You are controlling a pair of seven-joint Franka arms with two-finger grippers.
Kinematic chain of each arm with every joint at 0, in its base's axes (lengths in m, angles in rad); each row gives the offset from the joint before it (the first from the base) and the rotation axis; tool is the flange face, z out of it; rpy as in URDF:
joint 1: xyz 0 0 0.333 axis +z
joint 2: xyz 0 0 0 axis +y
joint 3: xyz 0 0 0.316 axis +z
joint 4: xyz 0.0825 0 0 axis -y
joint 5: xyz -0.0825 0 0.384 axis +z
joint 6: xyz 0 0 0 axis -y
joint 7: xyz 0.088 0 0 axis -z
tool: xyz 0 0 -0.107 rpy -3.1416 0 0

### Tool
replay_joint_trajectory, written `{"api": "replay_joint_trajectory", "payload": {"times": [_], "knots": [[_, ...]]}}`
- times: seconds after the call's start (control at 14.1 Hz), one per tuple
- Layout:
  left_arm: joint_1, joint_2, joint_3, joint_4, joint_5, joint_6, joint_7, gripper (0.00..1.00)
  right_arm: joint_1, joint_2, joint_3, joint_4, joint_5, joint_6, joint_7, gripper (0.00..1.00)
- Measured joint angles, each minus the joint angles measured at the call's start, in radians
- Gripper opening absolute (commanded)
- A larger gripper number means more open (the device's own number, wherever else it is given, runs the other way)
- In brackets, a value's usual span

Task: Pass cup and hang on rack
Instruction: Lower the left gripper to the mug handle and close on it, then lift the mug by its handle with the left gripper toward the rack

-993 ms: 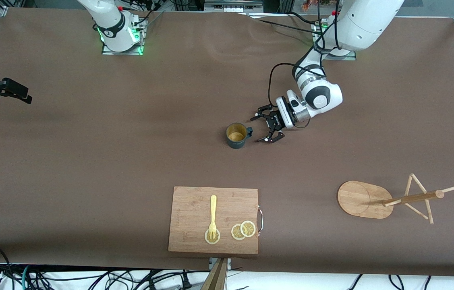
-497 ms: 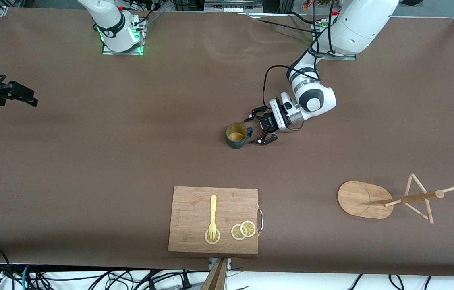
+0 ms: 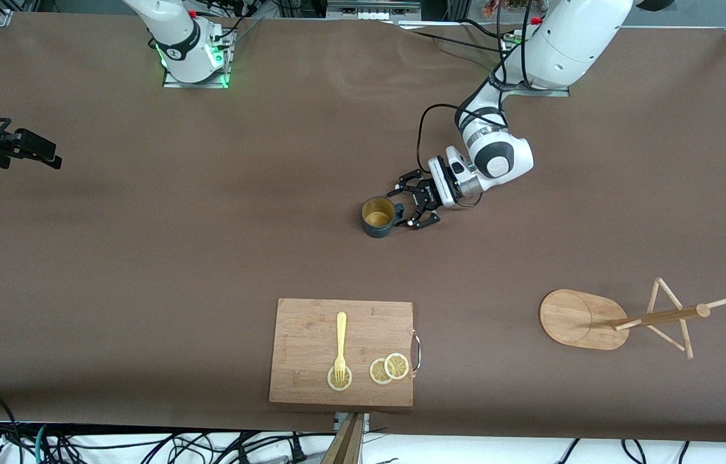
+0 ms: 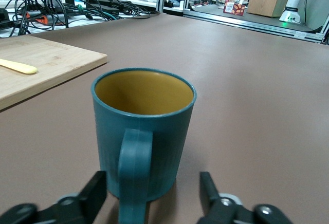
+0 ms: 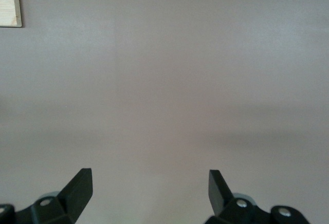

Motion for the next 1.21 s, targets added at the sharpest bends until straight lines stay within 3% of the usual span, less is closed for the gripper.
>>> {"api": "replay_joint_trajectory", "payload": {"times": [0.07,0.21,0.57,0.85,0.99,1.21], "knots": [[0.000,0.000,0.000,0.001,0.000,0.000,0.000,0.12,0.001,0.000,0.002,0.000,0.000,0.000,0.000,1.00],[0.000,0.000,0.002,0.001,0.000,0.001,0.000,0.00,0.002,0.000,0.004,0.001,0.000,-0.001,0.000,1.00],[0.004,0.000,0.013,0.008,0.000,0.010,-0.014,0.00,0.003,0.000,0.010,0.003,0.000,-0.001,0.000,1.00],[0.022,-0.048,0.013,0.027,0.013,0.131,-0.087,0.00,0.003,0.000,0.018,0.003,0.001,-0.002,0.000,1.00],[0.028,-0.093,0.012,0.027,0.118,0.160,-0.202,0.00,0.003,0.000,0.018,0.003,0.001,-0.002,0.000,1.00],[0.083,-0.175,0.012,0.029,0.418,0.171,-0.500,0.00,0.003,0.000,0.018,0.003,0.001,-0.002,0.000,1.00]]}}
